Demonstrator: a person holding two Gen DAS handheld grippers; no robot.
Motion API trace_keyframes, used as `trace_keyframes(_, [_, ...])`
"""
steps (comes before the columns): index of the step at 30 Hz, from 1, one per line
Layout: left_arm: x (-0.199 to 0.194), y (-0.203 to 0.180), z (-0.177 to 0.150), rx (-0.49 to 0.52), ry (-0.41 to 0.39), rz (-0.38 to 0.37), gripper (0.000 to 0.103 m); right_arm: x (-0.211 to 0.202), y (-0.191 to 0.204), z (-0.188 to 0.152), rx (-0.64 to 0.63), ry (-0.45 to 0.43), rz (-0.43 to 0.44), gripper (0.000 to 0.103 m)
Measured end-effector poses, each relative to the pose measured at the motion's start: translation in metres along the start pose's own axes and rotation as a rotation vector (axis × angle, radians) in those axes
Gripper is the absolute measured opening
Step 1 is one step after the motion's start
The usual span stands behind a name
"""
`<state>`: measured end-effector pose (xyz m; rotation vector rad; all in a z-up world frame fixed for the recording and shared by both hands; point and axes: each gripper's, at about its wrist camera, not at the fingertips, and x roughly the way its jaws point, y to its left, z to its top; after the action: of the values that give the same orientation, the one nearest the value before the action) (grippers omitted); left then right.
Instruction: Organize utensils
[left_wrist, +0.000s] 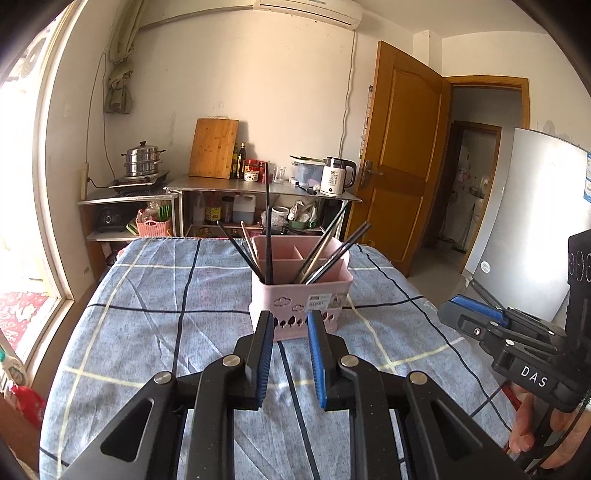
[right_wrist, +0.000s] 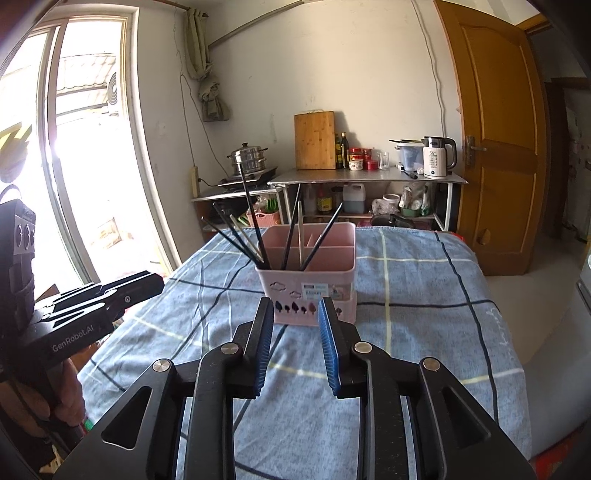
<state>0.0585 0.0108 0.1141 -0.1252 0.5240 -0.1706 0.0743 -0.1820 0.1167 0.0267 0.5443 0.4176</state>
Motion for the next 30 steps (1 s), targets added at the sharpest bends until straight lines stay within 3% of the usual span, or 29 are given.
trace_keyframes(18, [-0.005, 0.0, -0.066, -0.02, 0.003, 0.01, 0.018, -0.007, -0.001, -0.058, 0.003, -0.011, -0.036, 0.027])
trace_keyframes(30, [0.004, -0.002, -0.074, -0.004, 0.018, 0.024, 0.018, -0.006, 0.005, -0.065, -0.018, -0.005, -0.034, 0.031])
